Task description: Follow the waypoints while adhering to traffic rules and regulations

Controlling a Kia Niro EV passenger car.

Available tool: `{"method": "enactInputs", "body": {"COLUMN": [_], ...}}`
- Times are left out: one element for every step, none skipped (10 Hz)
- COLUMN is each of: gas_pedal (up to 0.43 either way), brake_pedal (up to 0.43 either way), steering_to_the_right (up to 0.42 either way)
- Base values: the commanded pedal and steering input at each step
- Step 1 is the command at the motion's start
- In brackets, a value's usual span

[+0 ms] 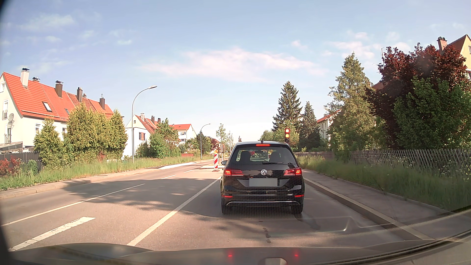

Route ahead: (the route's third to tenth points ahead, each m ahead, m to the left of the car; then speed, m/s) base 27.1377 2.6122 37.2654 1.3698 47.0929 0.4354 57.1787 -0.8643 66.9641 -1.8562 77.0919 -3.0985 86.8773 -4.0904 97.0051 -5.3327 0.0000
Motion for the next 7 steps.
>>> {"method": "enactInputs", "body": {"gas_pedal": [0.0, 0.0, 0.0, 0.0, 0.0, 0.0, 0.0], "brake_pedal": [0.244, 0.25, 0.25, 0.244, 0.25, 0.25, 0.25], "steering_to_the_right": [-0.021, -0.021, -0.021, -0.021, -0.021, -0.021, -0.021]}}
